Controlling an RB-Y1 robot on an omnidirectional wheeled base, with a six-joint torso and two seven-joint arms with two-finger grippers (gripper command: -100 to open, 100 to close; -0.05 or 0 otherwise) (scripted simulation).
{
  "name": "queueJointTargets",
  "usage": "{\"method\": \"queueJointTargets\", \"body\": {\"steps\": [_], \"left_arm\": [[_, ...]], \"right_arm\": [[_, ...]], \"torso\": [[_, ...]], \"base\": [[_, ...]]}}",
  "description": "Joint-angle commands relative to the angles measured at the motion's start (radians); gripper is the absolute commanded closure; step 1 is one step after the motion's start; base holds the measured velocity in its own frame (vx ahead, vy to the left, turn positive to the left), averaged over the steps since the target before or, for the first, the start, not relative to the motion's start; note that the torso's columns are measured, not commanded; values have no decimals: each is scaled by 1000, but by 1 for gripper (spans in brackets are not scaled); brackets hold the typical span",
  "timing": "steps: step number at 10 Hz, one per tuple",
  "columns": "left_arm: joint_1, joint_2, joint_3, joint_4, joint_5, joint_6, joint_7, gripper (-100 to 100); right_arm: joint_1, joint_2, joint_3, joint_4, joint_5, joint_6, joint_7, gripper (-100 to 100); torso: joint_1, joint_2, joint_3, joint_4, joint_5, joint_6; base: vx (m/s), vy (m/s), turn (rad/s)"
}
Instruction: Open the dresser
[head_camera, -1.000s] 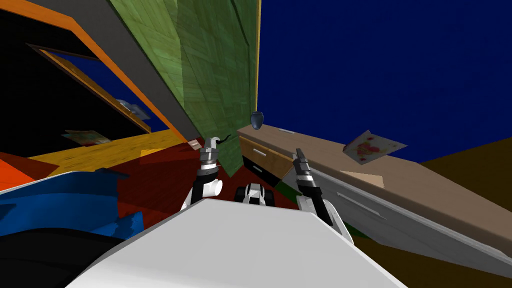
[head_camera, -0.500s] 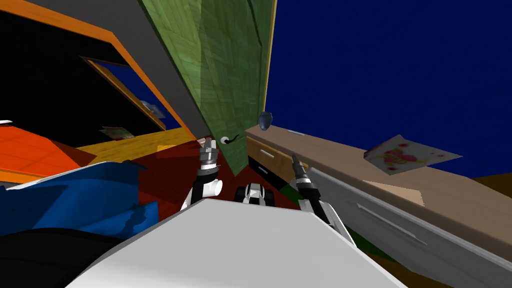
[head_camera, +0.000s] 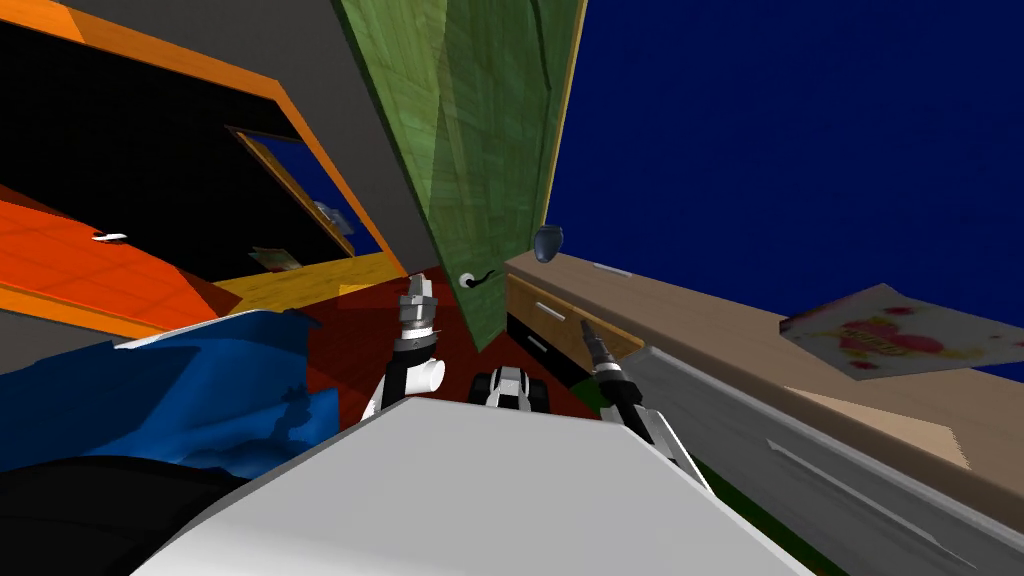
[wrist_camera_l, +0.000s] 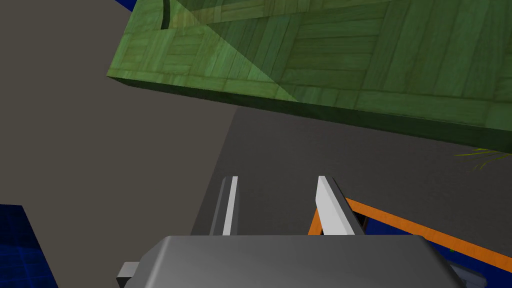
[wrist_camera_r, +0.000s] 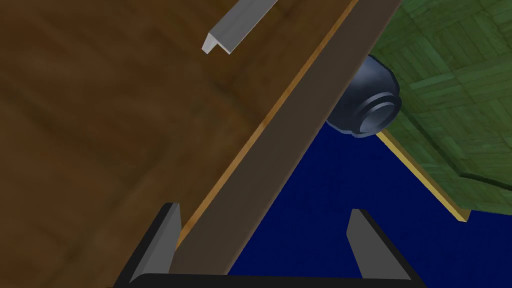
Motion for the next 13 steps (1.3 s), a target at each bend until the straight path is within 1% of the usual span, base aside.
{"method": "queueJointTargets", "body": {"steps": [1,2,3,4,5,6,7,9,10,11,12,13], "left_arm": [[0,0,0,0,0,0,0,0],[0,0,0,0,0,0,0,0],[0,0,0,0,0,0,0,0],[0,0,0,0,0,0,0,0],[0,0,0,0,0,0,0,0],[0,0,0,0,0,0,0,0],[0,0,0,0,0,0,0,0],[0,0,0,0,0,0,0,0],[0,0,0,0,0,0,0,0],[0,0,0,0,0,0,0,0],[0,0,0,0,0,0,0,0],[0,0,0,0,0,0,0,0]], "right_arm": [[1,-26,-9,42,60,46,0,-100],[9,-43,-12,71,97,85,4,-100],[9,-43,-12,71,108,85,4,-100],[17,-61,-15,101,142,124,7,-100],[17,-61,-15,101,156,124,7,-100],[25,-79,-18,133,195,155,11,-100],[25,-79,-18,133,205,163,11,-100],[39,-117,-24,199,277,230,19,-100],[39,-117,-24,201,303,243,19,-100],[46,-135,-27,237,341,277,22,-100],[46,-135,-27,237,351,283,22,-100],[52,-154,-30,271,382,324,26,-100]], "torso": [[-1,0,0,0,-1,-1],[-2,1,1,0,-1,0],[0,-1,0,0,-1,-1],[-1,0,0,0,0,0],[0,1,1,0,0,-1],[0,2,1,0,0,0],[1,0,0,0,0,-1],[1,0,0,0,0,-1],[2,-1,-1,0,0,0],[0,0,0,0,0,0],[-1,1,1,0,-1,-1],[-3,2,1,0,-1,0]], "base": [[15,90,73],[42,112,166],[42,88,76],[21,98,158],[12,86,88],[33,109,161],[30,95,75],[48,136,204],[51,130,79],[37,129,207],[32,86,69],[24,109,132]]}}
